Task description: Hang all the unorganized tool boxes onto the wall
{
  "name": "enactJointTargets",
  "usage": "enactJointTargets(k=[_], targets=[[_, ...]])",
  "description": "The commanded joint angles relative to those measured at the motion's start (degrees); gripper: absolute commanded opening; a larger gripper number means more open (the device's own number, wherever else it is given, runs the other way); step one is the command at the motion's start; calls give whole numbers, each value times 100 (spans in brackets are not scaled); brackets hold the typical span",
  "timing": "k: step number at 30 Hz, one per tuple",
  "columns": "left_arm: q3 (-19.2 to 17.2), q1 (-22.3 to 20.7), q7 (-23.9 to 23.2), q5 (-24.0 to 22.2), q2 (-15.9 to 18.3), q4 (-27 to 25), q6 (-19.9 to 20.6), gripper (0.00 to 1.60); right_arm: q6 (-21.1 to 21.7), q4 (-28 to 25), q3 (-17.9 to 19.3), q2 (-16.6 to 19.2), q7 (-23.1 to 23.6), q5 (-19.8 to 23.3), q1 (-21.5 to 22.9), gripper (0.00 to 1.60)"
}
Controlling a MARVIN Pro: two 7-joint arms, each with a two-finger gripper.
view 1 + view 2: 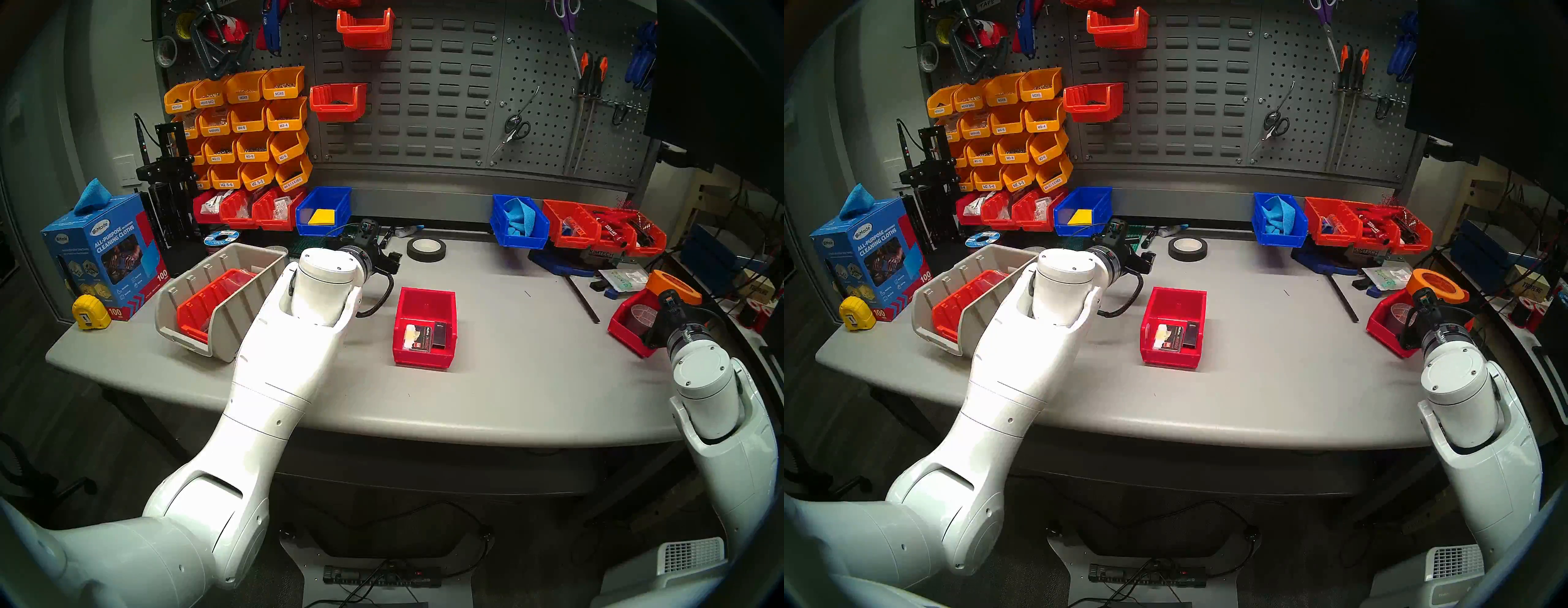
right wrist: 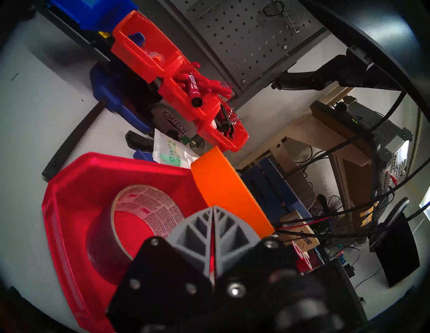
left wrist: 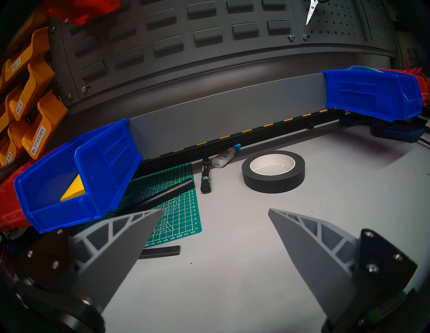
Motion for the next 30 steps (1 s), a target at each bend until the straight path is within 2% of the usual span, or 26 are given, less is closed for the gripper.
enactJointTargets(k=[1, 8, 9, 10, 13, 30], targets=[[-12, -82, -13, -4, -20, -64, 2, 160, -21, -77, 24, -10, -50, 3, 89, 0], [-23, -78, -27, 15, -30, -64, 2, 160, -18, -55, -2, 9, -95, -29, 78, 0], [-24, -78, -29, 18, -32, -64, 2, 160, -16, -47, 1, 22, -99, -42, 73, 9], [-26, -77, -31, 21, -33, -64, 2, 160, -9, -44, 16, 29, -92, -38, 75, 30], [-29, -76, -35, 28, -37, -64, 2, 160, 7, -25, 39, 48, -89, -49, 76, 157], [-53, -68, -64, 72, -61, -63, 0, 160, 66, 143, 142, 264, 16, -83, 75, 160]])
